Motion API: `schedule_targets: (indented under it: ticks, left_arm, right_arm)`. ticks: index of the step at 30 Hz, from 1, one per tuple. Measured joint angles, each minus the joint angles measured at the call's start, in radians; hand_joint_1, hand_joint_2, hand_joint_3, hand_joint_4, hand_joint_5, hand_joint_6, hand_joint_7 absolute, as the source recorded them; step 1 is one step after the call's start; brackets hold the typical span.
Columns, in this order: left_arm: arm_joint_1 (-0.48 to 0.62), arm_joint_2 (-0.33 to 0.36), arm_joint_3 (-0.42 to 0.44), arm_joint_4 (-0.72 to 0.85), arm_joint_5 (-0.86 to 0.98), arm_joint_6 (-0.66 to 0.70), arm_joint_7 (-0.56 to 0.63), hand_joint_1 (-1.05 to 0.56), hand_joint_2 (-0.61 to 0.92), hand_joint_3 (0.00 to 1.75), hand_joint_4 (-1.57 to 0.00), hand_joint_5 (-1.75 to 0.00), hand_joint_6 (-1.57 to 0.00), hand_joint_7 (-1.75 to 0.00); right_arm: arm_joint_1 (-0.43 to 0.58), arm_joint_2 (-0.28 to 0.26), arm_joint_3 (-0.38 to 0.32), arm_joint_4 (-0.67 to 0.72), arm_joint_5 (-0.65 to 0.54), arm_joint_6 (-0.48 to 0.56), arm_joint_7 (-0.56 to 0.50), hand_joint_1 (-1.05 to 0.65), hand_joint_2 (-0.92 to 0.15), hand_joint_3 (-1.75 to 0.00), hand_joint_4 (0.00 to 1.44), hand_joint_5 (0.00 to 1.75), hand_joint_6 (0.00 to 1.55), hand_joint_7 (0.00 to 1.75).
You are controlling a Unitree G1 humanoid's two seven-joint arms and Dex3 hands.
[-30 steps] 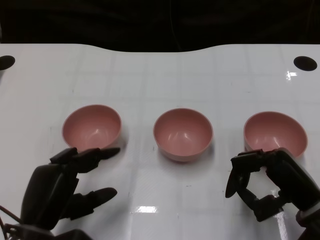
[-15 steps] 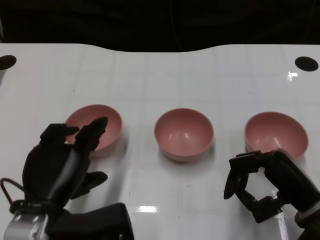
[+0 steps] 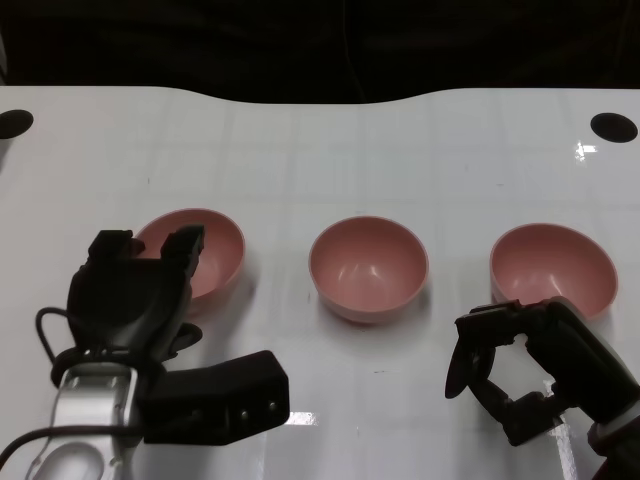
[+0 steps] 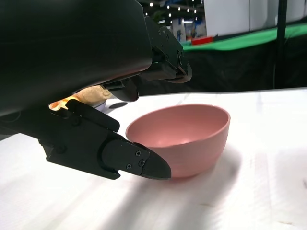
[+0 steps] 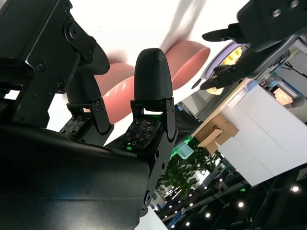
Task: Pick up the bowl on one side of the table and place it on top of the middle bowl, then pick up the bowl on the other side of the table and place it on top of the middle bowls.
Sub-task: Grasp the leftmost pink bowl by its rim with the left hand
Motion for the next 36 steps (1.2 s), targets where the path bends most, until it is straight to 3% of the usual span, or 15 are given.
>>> schedule_targets:
  ticks: [11,17,23,25,26,27,28,29,32,34,36]
  left_arm:
    - [-0.133,-0.009,-0.098,0.221,-0.021,0.043,-0.016,-0.55,0.92,0.09,-0.36,-0.33,-0.37,-0.01]
    - [-0.203,-0.017,-0.134,0.385,-0.071,0.006,0.018,-0.52,0.92,0.12,-0.52,-0.26,-0.46,-0.03]
    - [-0.306,-0.021,-0.165,0.573,-0.119,-0.054,0.083,-0.42,0.92,0.25,-0.81,-0.31,-0.72,-0.08]
    - [-0.319,-0.021,-0.168,0.623,-0.143,-0.105,0.156,-0.36,0.92,0.22,-0.92,-0.54,-0.91,-0.1]
    - [-0.321,-0.021,-0.17,0.647,-0.148,-0.133,0.206,-0.35,0.92,0.18,-0.84,-1.12,-1.04,-0.13]
    - [-0.322,-0.02,-0.172,0.669,-0.152,-0.161,0.253,-0.35,0.92,0.16,-0.84,-1.43,-1.1,-0.15]
    - [-0.324,-0.019,-0.174,0.686,-0.158,-0.184,0.295,-0.34,0.92,0.17,-0.84,-1.58,-1.14,-0.16]
    - [-0.324,-0.017,-0.175,0.697,-0.164,-0.203,0.328,-0.33,0.92,0.14,-0.86,-1.68,-1.18,-0.19]
    - [-0.324,-0.01,-0.176,0.7,-0.179,-0.237,0.384,-0.31,0.91,0.1,-0.86,-1.74,-1.19,-0.23]
    - [-0.325,-0.005,-0.178,0.695,-0.181,-0.244,0.399,-0.29,0.92,0.11,-0.84,-1.74,-1.01,-0.65]
    - [-0.326,-0.002,-0.181,0.688,-0.182,-0.247,0.401,-0.29,0.92,0.11,-0.84,-1.75,-0.95,-0.78]
  right_arm:
    - [0.013,0.001,-0.001,-0.033,0.003,0.018,0.01,0.25,-0.07,-1.5,1.0,1.42,1.03,1.14]
    - [0.015,0.001,0.0,-0.036,0.003,0.025,0.011,0.28,-0.07,-1.47,1.01,1.39,1.03,1.13]
    - [0.014,0.001,-0.001,-0.032,0.002,0.019,0.011,0.28,-0.07,-1.46,1.03,1.34,1.04,1.1]
    - [0.013,0.001,-0.001,-0.028,0.002,0.018,0.011,0.29,-0.07,-1.46,1.03,1.33,1.05,1.1]
    - [0.013,0.001,-0.001,-0.025,0.002,0.017,0.011,0.29,-0.07,-1.46,1.04,1.33,1.05,1.09]
    - [0.013,0.001,-0.001,-0.023,0.002,0.017,0.011,0.29,-0.07,-1.46,1.05,1.33,1.06,1.09]
    - [0.013,0.001,-0.001,-0.02,0.002,0.017,0.011,0.29,-0.07,-1.46,1.05,1.33,1.06,1.09]
    - [0.012,0.001,-0.001,-0.017,0.002,0.017,0.011,0.3,-0.07,-1.46,1.05,1.33,1.06,1.09]
    - [0.01,0.001,-0.001,-0.012,0.001,0.015,0.01,0.3,-0.06,-1.46,1.05,1.33,1.06,1.08]
    - [0.008,0.001,-0.001,-0.007,0.001,0.012,0.01,0.3,-0.06,-1.47,1.05,1.32,1.07,1.08]
    - [0.008,0.001,-0.001,0.0,0.001,0.009,0.01,0.3,-0.06,-1.47,1.05,1.32,1.07,1.08]
